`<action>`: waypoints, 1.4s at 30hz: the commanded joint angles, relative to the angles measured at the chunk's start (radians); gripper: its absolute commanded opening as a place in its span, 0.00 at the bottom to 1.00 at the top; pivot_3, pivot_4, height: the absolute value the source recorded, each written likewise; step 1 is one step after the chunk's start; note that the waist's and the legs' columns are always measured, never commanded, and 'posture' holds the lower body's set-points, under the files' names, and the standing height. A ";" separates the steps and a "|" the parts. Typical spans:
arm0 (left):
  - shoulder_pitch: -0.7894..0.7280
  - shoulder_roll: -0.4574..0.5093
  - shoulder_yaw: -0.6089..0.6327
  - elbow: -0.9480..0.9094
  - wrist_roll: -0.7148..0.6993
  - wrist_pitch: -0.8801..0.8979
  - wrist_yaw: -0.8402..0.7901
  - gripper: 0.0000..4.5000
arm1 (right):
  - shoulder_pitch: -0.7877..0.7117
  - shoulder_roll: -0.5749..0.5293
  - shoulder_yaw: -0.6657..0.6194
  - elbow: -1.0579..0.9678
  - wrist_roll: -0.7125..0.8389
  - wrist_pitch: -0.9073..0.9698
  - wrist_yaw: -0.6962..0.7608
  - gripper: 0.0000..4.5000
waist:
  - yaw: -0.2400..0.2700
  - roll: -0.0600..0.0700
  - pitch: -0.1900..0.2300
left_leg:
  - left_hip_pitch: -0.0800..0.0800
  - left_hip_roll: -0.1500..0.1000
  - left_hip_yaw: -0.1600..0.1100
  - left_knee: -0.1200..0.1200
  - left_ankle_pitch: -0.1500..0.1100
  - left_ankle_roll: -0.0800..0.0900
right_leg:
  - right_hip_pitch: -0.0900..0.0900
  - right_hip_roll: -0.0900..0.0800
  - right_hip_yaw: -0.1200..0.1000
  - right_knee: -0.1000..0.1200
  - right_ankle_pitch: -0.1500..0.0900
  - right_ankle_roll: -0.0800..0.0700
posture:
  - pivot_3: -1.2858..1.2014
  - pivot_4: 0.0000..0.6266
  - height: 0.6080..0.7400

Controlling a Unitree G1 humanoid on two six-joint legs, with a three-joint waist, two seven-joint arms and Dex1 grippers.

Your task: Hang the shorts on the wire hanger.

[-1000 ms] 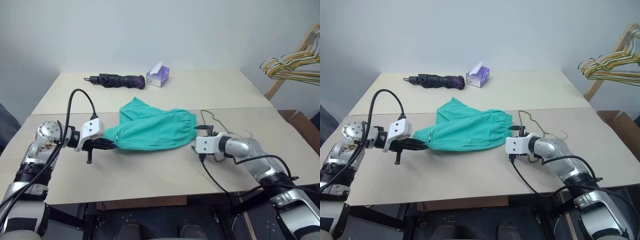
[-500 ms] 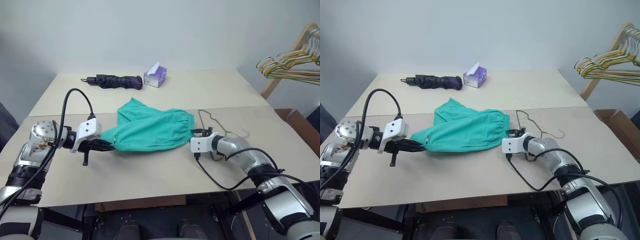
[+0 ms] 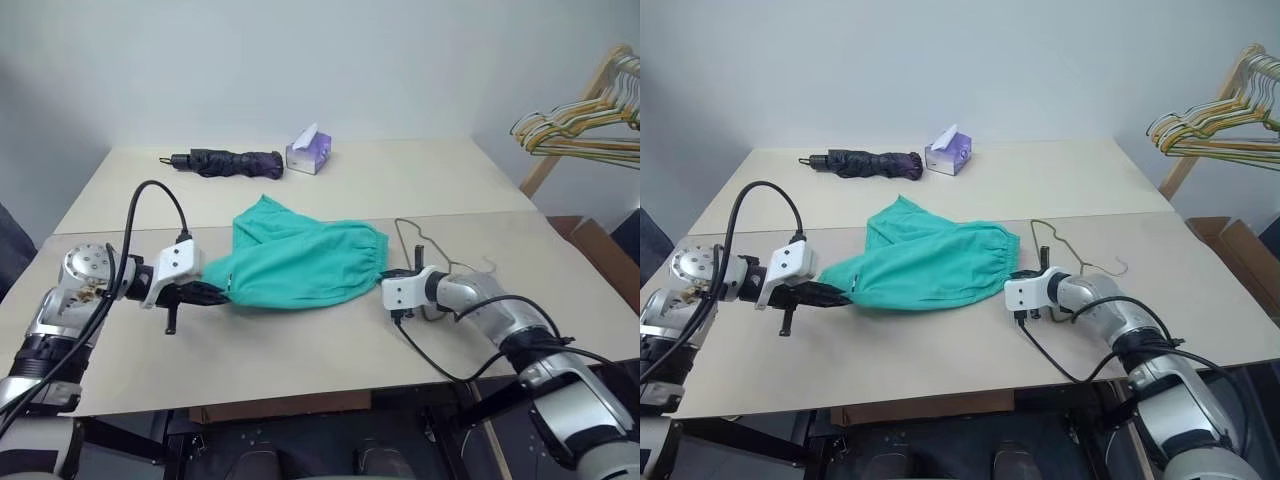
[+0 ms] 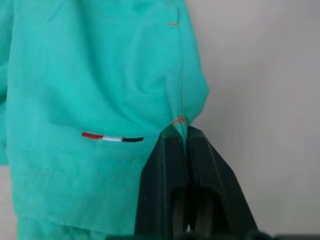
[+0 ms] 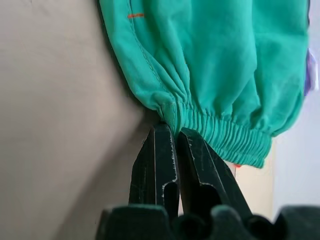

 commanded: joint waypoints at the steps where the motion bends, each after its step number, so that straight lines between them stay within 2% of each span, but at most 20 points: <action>1: 0.049 0.088 0.040 -0.109 -0.032 0.029 -0.043 0.00 | 0.093 -0.095 -0.056 -0.311 0.198 0.084 0.228 0.01 | 0.001 0.000 0.000 | 0.000 0.000 0.000 0.000 0.000 0.000 | 0.000 0.000 0.000 0.000 0.000 0.000 | 0.55 0.00 1.00; 5: 0.132 0.176 0.072 -0.211 -0.052 0.051 -0.066 0.00 | 0.205 -0.220 -0.098 -0.625 0.429 0.255 0.456 0.01 | 0.002 0.000 0.000 | 0.001 0.001 0.000 0.000 0.000 0.000 | 0.000 0.000 0.000 0.000 0.000 0.000 | 0.55 0.00 1.00; 8: 0.168 0.224 0.096 -0.266 -0.075 0.067 -0.084 0.00 | 0.232 -0.284 -0.125 -0.758 0.578 0.365 0.571 0.01 | 0.002 0.001 0.001 | 0.007 0.001 0.001 0.000 0.000 0.000 | 0.007 0.000 0.000 0.000 0.000 0.000 | 0.55 0.00 1.00; 12: 0.131 0.222 0.083 -0.290 -0.104 0.092 -0.099 0.00 | 0.186 -0.256 -0.148 -0.793 0.729 0.543 0.627 0.01 | 0.004 0.000 0.001 | 0.015 0.002 0.002 0.000 0.000 0.000 | 0.014 0.000 -0.001 -0.001 -0.006 0.005 | 0.55 0.00 1.00; 14: 0.029 0.144 0.045 -0.229 -0.060 0.078 -0.028 0.00 | 0.098 -0.199 -0.141 -0.721 0.742 0.664 0.610 0.01 | 0.006 0.000 0.001 | 0.016 0.002 0.002 0.000 0.000 0.000 | 0.014 0.000 -0.001 0.000 -0.006 0.005 | 0.55 0.00 1.00; 16: -0.182 -0.018 0.005 -0.065 0.061 0.069 0.205 0.00 | -0.089 -0.085 -0.142 -0.542 0.699 0.838 0.501 0.01 | 0.019 0.000 0.001 | 0.016 0.001 0.002 0.000 0.000 0.000 | 0.015 0.000 -0.001 0.000 -0.005 0.005 | 0.55 0.00 1.00; 18: -0.366 -0.145 0.010 0.110 0.158 0.035 0.454 0.00 | -0.236 -0.001 -0.158 -0.384 0.613 0.872 0.366 0.01 | 0.032 0.000 0.001 | 0.017 0.001 0.001 0.000 0.001 0.001 | 0.016 0.001 -0.001 -0.001 0.000 -0.001 | 0.55 0.00 1.00; 20: -0.608 -0.275 0.121 0.343 0.198 -0.081 0.901 0.00 | -0.415 0.066 -0.179 -0.171 0.440 0.762 0.048 0.01 | 0.042 -0.002 0.000 | 0.012 0.000 0.000 0.000 0.001 0.001 | 0.011 0.001 -0.001 -0.001 0.001 -0.001 | 0.55 0.00 1.00; 22: -0.749 -0.333 0.211 0.471 0.163 -0.151 1.095 0.00 | -0.522 0.087 -0.176 -0.033 0.312 0.657 -0.169 0.01 | 0.048 -0.005 -0.001 | -0.001 0.000 -0.001 0.003 0.001 0.001 | -0.002 -0.001 -0.001 0.001 0.002 -0.001 | 0.55 0.00 1.00; 23: -0.792 -0.342 0.257 0.482 0.121 -0.204 1.112 0.00 | -0.565 0.094 -0.194 0.005 0.263 0.603 -0.309 0.01 | 0.047 -0.006 -0.001 | -0.011 -0.001 -0.001 0.003 0.002 -0.001 | -0.014 -0.001 -0.001 0.006 0.003 0.000 | 0.55 0.00 1.00; 24: -0.825 -0.353 0.310 0.464 0.056 -0.238 1.098 0.00 | -0.589 0.095 -0.232 -0.001 0.254 0.565 -0.383 0.01 | 0.046 -0.006 -0.002 | -0.021 -0.001 0.000 0.004 0.005 -0.007 | -0.025 -0.002 0.000 0.010 0.003 0.000 | 0.55 0.00 1.00; 26: -0.860 -0.367 0.375 0.438 -0.021 -0.292 1.080 0.00 | -0.605 0.093 -0.275 -0.011 0.230 0.495 -0.484 0.01 | 0.046 -0.006 -0.002 | -0.026 -0.003 0.002 0.001 0.007 -0.017 | -0.037 -0.005 0.000 0.016 0.003 0.000 | 0.55 0.00 1.00; 28: -0.844 -0.351 0.387 0.387 -0.056 -0.282 1.031 0.00 | -0.563 0.085 -0.296 -0.074 0.235 0.442 -0.481 0.01 | 0.038 -0.006 -0.002 | -0.026 -0.005 0.003 -0.003 0.007 -0.017 | -0.038 -0.007 -0.001 0.015 0.003 0.000 | 0.54 0.00 1.00; 32: -0.713 -0.281 0.370 0.223 -0.157 -0.180 0.804 0.00 | -0.432 0.065 -0.288 -0.200 0.251 0.361 -0.394 0.01 | 0.006 -0.006 -0.002 | -0.026 -0.009 0.004 -0.003 0.003 -0.012 | -0.034 -0.011 -0.003 0.008 0.003 0.001 | 0.54 0.00 1.00; 35: -0.483 -0.152 0.298 0.036 -0.224 -0.042 0.526 0.00 | -0.295 0.015 -0.214 -0.272 0.220 0.294 -0.250 0.01 | -0.017 -0.006 -0.002 | -0.018 -0.011 0.005 -0.001 0.001 -0.005 | -0.021 -0.014 -0.003 0.004 0.002 0.005 | 0.55 0.00 1.00; 38: -0.174 0.054 0.204 -0.133 -0.240 0.025 0.202 0.00 | -0.147 -0.076 -0.089 -0.328 0.182 0.199 -0.038 0.01 | -0.037 -0.005 -0.001 | -0.009 -0.011 0.005 -0.001 0.000 -0.002 | -0.015 -0.014 -0.002 0.004 0.002 0.006 | 0.55 0.00 1.00; 40: -0.009 0.150 0.164 -0.199 -0.216 0.023 0.092 0.00 | -0.069 -0.118 -0.026 -0.346 0.154 0.139 0.046 0.01 | -0.044 -0.004 0.000 | -0.003 -0.010 0.005 -0.001 0.000 -0.002 | -0.010 -0.012 -0.002 0.005 0.001 0.005 | 0.55 0.00 1.00; 42: 0.121 0.209 0.115 -0.224 -0.141 0.007 0.075 0.00 | -0.013 -0.112 0.017 -0.347 0.120 0.109 0.066 0.01 | -0.044 -0.004 0.000 | 0.005 -0.007 0.005 -0.001 0.000 -0.002 | -0.002 -0.009 -0.002 0.005 0.001 0.003 | 0.55 0.00 1.00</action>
